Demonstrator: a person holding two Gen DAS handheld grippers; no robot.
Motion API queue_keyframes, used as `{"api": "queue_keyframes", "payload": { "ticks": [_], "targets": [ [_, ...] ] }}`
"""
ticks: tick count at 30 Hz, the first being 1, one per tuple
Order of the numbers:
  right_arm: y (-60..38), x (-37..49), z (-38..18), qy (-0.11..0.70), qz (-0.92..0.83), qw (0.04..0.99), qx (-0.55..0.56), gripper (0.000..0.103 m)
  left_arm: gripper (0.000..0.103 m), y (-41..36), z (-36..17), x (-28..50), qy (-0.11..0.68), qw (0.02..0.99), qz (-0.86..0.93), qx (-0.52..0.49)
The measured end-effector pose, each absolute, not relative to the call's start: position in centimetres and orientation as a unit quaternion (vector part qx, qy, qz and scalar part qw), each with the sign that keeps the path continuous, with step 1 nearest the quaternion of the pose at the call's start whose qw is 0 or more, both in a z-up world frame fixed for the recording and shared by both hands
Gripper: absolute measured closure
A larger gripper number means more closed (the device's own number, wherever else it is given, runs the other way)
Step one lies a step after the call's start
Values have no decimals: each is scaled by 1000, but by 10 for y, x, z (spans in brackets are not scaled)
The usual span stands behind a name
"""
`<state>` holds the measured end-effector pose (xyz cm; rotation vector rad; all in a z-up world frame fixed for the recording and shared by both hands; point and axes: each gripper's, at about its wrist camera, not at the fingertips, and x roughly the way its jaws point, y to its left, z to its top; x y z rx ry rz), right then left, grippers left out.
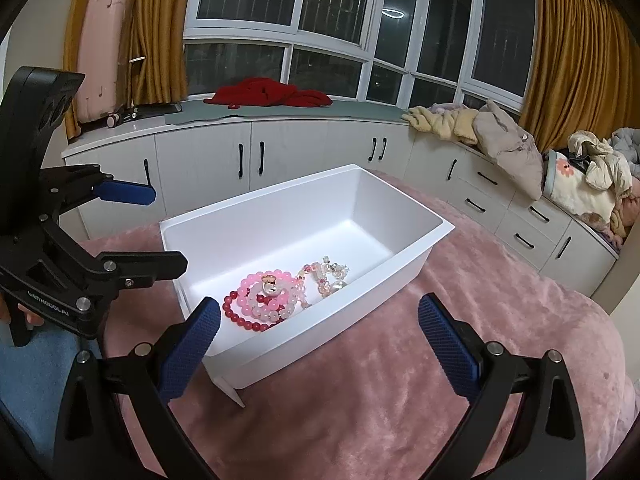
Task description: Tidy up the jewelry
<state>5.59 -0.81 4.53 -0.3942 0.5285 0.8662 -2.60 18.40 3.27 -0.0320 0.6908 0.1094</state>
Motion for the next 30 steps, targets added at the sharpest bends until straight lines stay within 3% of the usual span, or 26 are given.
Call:
{"api": "queue_keyframes", "payload": {
  "ticks": [30],
  "targets": [
    [-10,59,39,259,409,854,-189,5,4,181,28,-23,350,935,46,-11]
  ]
}}
